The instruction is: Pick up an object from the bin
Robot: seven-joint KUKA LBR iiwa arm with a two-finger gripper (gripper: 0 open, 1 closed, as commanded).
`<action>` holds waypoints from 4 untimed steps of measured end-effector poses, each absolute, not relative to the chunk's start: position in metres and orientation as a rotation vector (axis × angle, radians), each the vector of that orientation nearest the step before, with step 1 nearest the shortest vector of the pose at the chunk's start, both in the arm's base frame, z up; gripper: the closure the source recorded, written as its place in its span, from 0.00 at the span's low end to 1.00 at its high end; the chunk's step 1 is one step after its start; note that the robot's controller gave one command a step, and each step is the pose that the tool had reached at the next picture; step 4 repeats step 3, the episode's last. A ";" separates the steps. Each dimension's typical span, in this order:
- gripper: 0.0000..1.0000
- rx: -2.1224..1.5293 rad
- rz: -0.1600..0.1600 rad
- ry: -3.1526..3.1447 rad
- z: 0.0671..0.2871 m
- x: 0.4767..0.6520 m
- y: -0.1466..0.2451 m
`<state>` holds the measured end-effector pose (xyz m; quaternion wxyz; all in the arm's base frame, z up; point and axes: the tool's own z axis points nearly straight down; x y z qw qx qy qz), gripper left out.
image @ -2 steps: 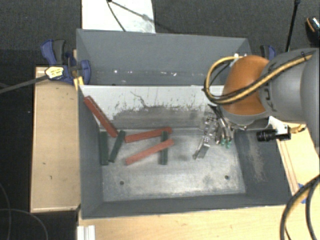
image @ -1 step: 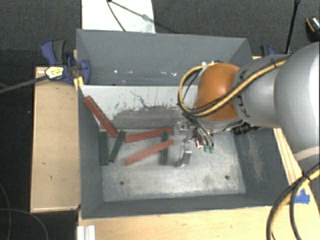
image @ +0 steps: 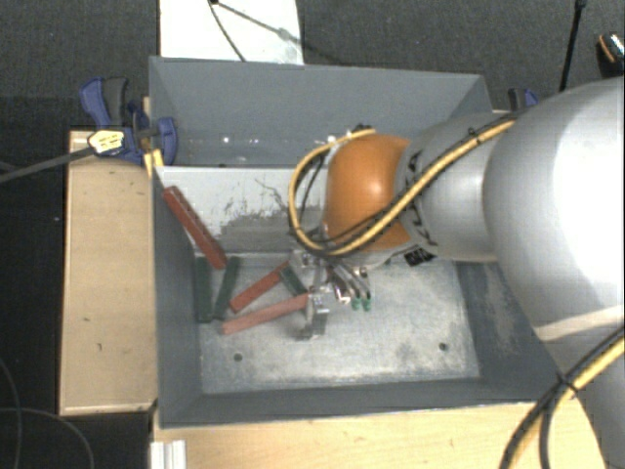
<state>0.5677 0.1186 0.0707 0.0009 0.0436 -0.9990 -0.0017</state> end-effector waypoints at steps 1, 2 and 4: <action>1.00 0.131 0.000 -3.138 0.071 0.569 0.114; 1.00 0.863 -0.004 -3.031 0.196 0.580 0.215; 1.00 0.966 -0.001 -3.004 0.302 0.577 0.206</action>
Offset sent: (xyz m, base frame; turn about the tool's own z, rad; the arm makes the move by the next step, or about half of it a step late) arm 0.0000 0.0000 0.0000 0.0000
